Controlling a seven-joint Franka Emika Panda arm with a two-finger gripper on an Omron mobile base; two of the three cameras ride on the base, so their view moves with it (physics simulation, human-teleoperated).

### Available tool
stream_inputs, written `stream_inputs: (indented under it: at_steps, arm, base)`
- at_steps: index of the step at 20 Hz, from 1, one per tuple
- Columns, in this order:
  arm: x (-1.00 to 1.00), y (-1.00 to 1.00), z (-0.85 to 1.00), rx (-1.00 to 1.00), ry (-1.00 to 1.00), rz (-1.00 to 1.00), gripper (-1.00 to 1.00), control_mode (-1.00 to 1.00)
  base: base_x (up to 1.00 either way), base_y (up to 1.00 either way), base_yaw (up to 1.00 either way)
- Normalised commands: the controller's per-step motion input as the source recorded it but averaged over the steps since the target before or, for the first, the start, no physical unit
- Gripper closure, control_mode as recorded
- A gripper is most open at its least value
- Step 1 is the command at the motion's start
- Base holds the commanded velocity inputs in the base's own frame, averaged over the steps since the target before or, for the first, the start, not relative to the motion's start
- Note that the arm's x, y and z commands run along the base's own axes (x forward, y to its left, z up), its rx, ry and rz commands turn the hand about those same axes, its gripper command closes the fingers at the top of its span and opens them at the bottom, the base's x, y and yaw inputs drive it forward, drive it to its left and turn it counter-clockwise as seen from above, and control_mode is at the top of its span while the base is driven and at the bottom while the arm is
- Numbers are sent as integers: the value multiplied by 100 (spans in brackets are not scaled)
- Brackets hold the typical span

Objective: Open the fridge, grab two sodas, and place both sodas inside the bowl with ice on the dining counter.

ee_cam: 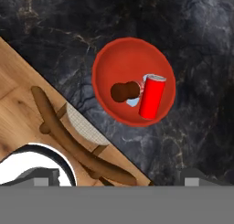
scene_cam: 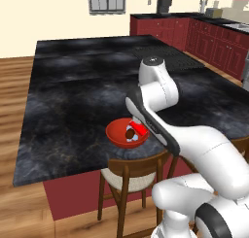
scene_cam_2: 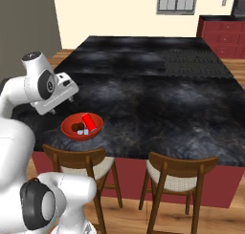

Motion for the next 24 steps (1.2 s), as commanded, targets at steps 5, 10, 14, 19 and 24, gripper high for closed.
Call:
stream_inputs:
  at_steps: [5,10,14,19,24]
  arm:
    - [-88,-15,14,4,-11,-3,-100,-100]
    - [-78,-13,0,9,-17,-3,-100,-100]
    - [-47,-5,27,17,-8,-9,-100,-100]
    - [-29,-8,35,17,-3,-14,-100,-100]
    - [-21,-11,41,16,0,-19,-100,-100]
  base:
    - [0,0,0]
    - [0,0,0]
    - [0,0,0]
    - [0,0,0]
    - [0,0,0]
